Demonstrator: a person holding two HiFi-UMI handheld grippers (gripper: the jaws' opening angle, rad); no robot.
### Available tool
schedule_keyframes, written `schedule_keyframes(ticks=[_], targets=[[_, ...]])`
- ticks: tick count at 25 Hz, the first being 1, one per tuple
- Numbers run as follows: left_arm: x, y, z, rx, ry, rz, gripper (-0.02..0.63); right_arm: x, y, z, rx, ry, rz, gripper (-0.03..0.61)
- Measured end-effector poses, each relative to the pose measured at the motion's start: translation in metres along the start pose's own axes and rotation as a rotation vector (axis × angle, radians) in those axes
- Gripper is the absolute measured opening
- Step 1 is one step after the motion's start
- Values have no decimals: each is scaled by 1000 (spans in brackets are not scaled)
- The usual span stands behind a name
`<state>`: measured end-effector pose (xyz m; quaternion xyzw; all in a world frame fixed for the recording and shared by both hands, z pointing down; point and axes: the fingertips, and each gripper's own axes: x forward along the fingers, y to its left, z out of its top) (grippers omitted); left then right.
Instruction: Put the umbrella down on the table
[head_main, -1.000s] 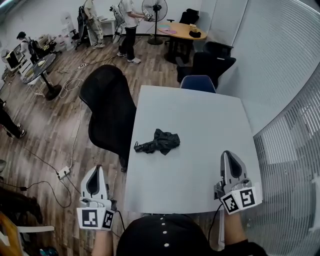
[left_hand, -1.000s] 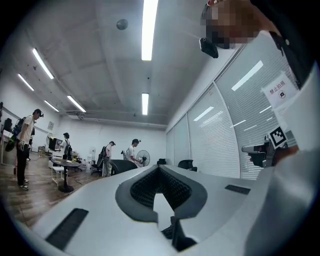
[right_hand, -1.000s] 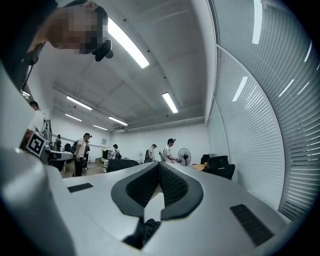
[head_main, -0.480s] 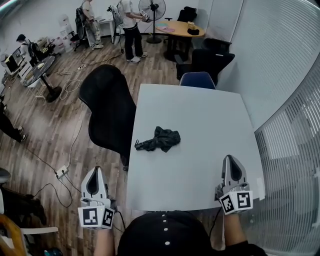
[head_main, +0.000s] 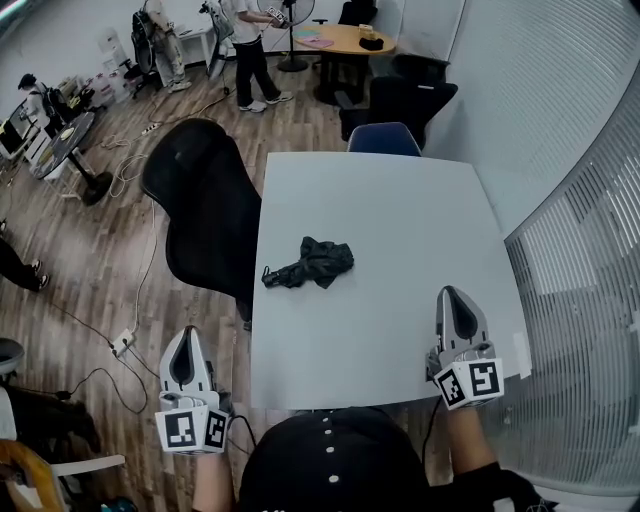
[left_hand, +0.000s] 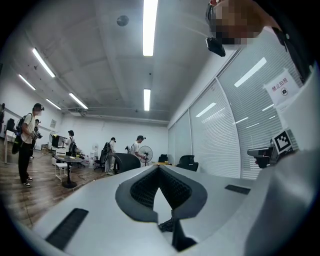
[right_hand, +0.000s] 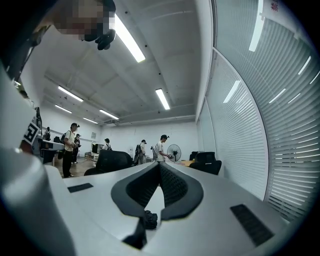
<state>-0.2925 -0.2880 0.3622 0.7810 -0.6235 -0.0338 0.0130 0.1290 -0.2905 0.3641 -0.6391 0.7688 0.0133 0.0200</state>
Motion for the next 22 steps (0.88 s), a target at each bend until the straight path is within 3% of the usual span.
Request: schedule_keyframes(ticks=[22], targets=[[1, 0, 1, -4, -12, -5, 11, 13, 14, 4, -39, 0, 37, 28]])
